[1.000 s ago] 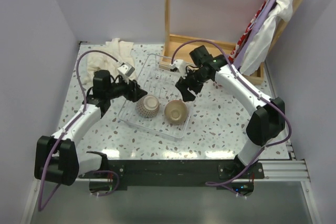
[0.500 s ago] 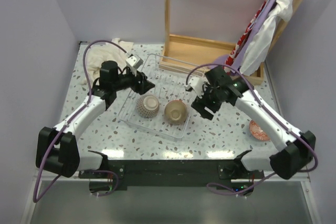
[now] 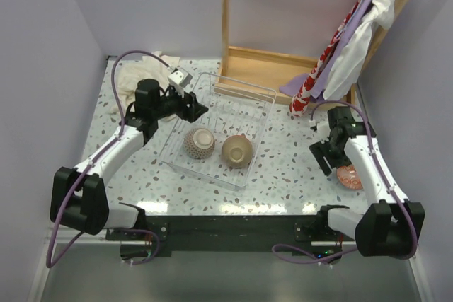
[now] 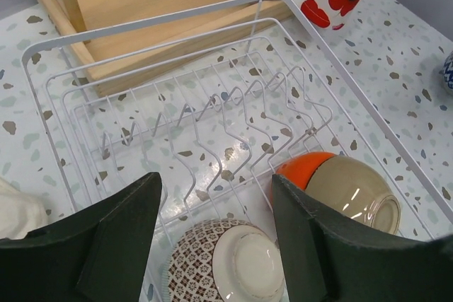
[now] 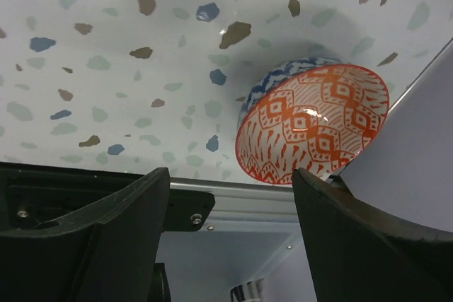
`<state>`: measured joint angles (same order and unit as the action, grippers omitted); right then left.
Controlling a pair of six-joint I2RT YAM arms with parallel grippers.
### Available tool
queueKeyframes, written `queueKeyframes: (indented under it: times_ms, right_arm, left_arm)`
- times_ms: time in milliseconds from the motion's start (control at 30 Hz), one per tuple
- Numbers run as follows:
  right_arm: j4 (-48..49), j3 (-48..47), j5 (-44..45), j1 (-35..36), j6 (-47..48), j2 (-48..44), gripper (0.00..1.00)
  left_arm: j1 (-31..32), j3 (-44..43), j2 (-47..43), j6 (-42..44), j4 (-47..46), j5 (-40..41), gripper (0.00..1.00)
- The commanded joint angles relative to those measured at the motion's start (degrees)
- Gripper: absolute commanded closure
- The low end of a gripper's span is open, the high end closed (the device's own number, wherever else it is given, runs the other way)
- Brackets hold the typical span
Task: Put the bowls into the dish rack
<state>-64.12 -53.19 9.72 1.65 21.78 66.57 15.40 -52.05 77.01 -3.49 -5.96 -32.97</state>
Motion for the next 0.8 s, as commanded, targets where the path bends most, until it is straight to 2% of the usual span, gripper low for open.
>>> queueKeyframes:
  times_ms: [0,200,400,433,533,567,767]
  right_arm:
    - [2.15,2.12,1.27,-4.28,2.21,1.46,0.25]
    - [4.35,3.97,1.62,-8.33,5.2,7.25,0.26]
    - [8.3,5.02,1.89,-10.97,7.04,11.65,0.34]
    - [9.7,5.11,1.89,-10.97,7.66,11.92,0.37]
    - [11.12,5.64,1.19,-10.97,9.59,11.83,0.54]
    - [11.29,5.99,0.75,-10.97,10.21,11.66,0.65]
    - [10.33,6.78,0.75,-10.97,13.11,10.25,0.8]
  left_arm:
    - [0.07,-2.26,0.51,-1.61,-3.53,-0.25,0.32]
    - [0.07,-0.77,-0.28,-2.4,-4.5,-0.43,0.31]
    - [-0.02,0.55,-1.86,-2.49,-4.5,-0.43,0.31]
    - [-0.02,0.64,-2.04,-2.49,-4.42,-0.51,0.31]
    - [-0.11,0.9,-2.39,-2.23,-4.15,-0.52,0.31]
    - [-0.11,0.9,-2.57,-2.23,-4.06,-0.6,0.31]
    - [-0.19,2.39,-3.36,-2.84,-5.56,-1.13,0.31]
